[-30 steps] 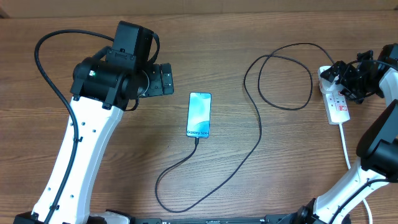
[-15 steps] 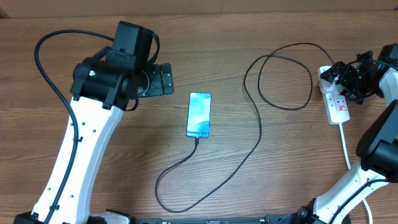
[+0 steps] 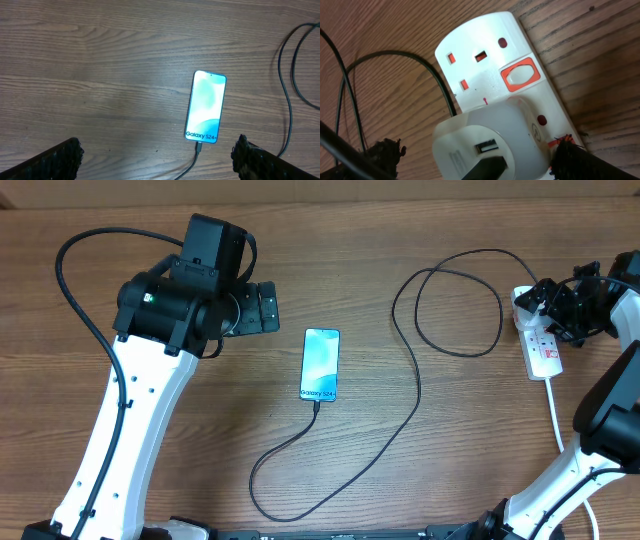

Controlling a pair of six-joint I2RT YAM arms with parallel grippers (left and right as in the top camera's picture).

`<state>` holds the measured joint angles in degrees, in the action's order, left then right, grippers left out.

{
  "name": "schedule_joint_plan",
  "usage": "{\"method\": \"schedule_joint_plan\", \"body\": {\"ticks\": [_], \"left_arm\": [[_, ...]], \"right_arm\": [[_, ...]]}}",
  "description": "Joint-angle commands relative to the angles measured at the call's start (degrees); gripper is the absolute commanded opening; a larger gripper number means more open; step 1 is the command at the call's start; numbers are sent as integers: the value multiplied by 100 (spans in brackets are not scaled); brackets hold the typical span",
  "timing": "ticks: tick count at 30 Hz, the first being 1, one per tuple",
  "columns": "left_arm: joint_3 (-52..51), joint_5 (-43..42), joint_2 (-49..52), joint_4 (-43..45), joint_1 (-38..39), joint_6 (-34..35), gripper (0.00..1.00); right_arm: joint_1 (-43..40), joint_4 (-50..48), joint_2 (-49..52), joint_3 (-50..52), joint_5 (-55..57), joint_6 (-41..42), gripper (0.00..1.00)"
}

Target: Plug charger to phone and switch on socket

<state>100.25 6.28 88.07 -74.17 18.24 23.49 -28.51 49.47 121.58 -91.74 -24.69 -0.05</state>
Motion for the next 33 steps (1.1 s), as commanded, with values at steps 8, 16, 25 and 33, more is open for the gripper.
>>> {"method": "schedule_joint_plan", "body": {"ticks": [8,16,25,33], "left_arm": [[116,74,-22,-11,-33,-122,100],[116,74,-22,-13,-31,-122,100],[116,74,-22,-11,-33,-122,99],[116,74,-22,-11,-33,-122,100]], "right_arm": [[94,151,103,173,-525,-24,100],[92,162,103,173,-509,-22,100],[46,232,94,79,-334,376,100],[42,431,-308,-72,262,789,100]]}}
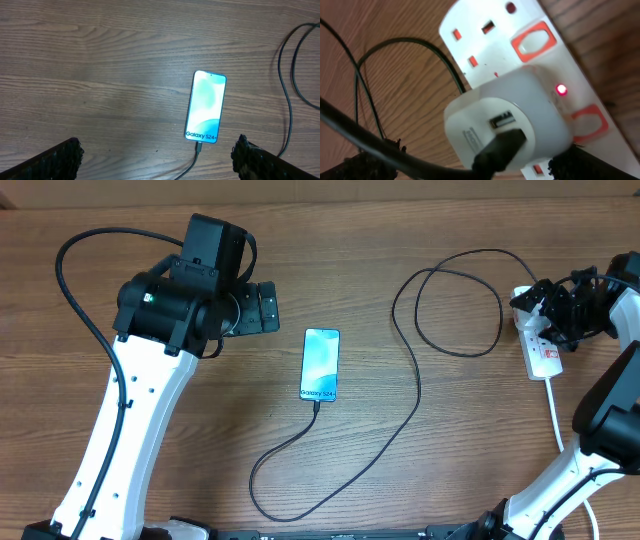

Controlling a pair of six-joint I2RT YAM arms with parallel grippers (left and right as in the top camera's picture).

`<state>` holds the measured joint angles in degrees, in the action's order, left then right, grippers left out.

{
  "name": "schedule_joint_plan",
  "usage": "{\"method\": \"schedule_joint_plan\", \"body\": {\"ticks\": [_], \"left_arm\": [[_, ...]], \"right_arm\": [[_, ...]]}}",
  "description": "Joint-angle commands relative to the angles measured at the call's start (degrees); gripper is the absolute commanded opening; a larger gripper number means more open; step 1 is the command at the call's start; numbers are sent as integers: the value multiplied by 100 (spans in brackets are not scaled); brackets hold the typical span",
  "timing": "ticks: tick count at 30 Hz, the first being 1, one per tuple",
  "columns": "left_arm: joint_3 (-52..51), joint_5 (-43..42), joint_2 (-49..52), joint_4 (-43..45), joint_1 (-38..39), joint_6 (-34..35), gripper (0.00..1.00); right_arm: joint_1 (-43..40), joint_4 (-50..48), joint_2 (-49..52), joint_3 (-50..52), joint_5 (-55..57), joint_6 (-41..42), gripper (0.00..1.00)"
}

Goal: Plug charger to phone and switch on socket
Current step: 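Lift the right gripper up away from the power strip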

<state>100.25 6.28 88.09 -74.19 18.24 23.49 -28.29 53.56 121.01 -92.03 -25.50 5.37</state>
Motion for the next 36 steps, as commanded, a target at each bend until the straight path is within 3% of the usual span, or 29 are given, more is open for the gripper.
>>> {"method": "schedule_joint_plan", "body": {"ticks": [1,28,36], "left_arm": [[116,74,-24,-9,-31,-122,100],[116,74,-24,-9,-33,-122,99],[116,74,-24,-9,-33,-122,99]], "right_arm": [[20,35,-348,-42,420,341,100],[111,1226,-3956,-42,2127,1314,100],[114,1484,-4548,-42,2350,1333,100]]}}
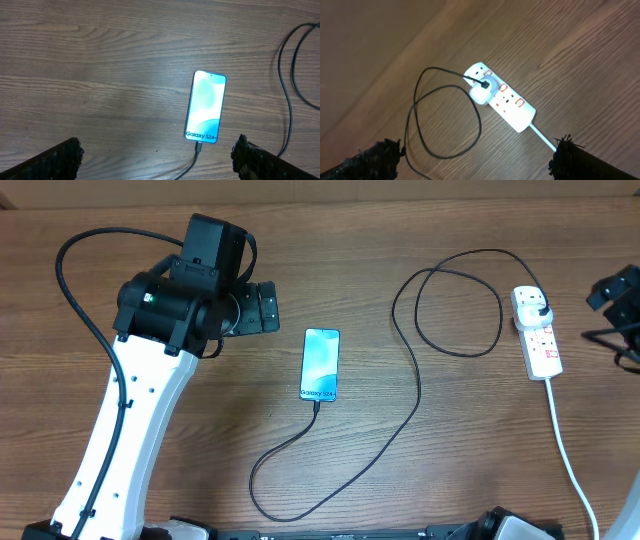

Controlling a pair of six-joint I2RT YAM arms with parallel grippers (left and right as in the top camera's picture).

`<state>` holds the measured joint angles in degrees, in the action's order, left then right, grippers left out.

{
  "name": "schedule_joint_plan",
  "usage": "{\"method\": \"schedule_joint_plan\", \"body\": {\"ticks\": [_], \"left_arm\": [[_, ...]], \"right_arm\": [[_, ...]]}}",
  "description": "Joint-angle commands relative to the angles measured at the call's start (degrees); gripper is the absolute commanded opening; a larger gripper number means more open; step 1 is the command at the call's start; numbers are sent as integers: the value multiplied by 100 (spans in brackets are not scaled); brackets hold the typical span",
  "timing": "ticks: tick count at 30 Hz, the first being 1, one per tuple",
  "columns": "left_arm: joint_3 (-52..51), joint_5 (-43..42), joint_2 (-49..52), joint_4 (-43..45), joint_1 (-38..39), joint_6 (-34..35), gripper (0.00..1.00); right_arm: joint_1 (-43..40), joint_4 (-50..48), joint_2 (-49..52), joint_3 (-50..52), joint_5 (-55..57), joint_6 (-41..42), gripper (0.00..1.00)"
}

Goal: Plug charger to phone and switch on socket
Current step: 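Lift the right gripper up away from the power strip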

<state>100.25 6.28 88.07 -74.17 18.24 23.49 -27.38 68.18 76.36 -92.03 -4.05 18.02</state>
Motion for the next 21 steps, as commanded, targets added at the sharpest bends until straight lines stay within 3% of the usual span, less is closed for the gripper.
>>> {"method": "schedule_joint_plan", "body": {"ticks": [1,21], "left_arm": [[116,74,-22,-11,-31,-122,100],[116,74,-22,-11,-33,-122,100]], "right_arm": [[22,48,-81,-42,205,68,100],[22,55,-37,-24,205,68,100]]}}
